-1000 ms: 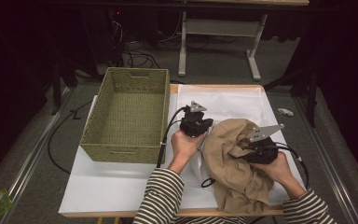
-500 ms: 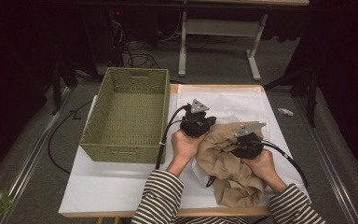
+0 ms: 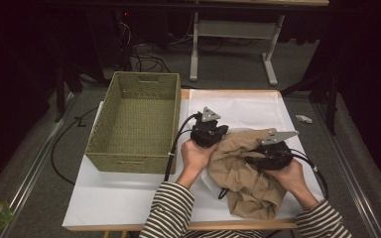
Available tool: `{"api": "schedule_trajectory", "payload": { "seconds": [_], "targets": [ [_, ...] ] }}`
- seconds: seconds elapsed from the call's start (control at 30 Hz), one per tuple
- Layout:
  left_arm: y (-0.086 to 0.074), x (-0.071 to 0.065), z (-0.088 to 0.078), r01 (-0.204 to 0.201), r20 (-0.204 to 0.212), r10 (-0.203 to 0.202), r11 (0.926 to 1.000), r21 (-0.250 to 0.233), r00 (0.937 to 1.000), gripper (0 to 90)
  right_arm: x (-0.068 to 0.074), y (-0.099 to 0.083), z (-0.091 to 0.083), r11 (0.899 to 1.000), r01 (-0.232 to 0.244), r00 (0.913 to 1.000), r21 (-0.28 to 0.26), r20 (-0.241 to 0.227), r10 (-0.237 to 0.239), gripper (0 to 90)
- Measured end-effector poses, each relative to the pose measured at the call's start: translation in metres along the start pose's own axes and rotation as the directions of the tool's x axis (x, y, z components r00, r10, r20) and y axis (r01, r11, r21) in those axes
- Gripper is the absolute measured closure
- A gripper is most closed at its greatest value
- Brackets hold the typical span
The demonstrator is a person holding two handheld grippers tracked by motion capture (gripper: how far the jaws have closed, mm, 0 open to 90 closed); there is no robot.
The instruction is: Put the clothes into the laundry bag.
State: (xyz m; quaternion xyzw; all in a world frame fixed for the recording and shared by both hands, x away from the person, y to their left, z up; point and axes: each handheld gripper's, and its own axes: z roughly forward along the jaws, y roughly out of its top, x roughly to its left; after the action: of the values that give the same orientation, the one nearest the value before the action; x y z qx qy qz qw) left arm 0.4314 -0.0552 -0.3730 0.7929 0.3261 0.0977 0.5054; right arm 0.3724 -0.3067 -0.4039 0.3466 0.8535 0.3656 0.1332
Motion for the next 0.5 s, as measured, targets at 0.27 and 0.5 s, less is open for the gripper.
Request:
{"api": "schedule_trajectory", "payload": {
  "seconds": [0.27, 0.5],
  "targets": [
    [0.0, 0.0, 0.0, 0.001, -0.002, -0.001, 1.0, 0.001, 1.0, 90.0, -0.01, -0.006, -0.047, 0.995, -0.03, 0.9975, -0.1, 0.061, 0.036, 49.6],
    [0.0, 0.002, -0.001, 0.003, -0.005, -0.003, 1.0, 0.006, 1.0, 90.0, -0.028, -0.005, -0.061, 0.984, -0.093, 0.9877, -0.155, 0.11, 0.111, 46.4]
  ]
}}
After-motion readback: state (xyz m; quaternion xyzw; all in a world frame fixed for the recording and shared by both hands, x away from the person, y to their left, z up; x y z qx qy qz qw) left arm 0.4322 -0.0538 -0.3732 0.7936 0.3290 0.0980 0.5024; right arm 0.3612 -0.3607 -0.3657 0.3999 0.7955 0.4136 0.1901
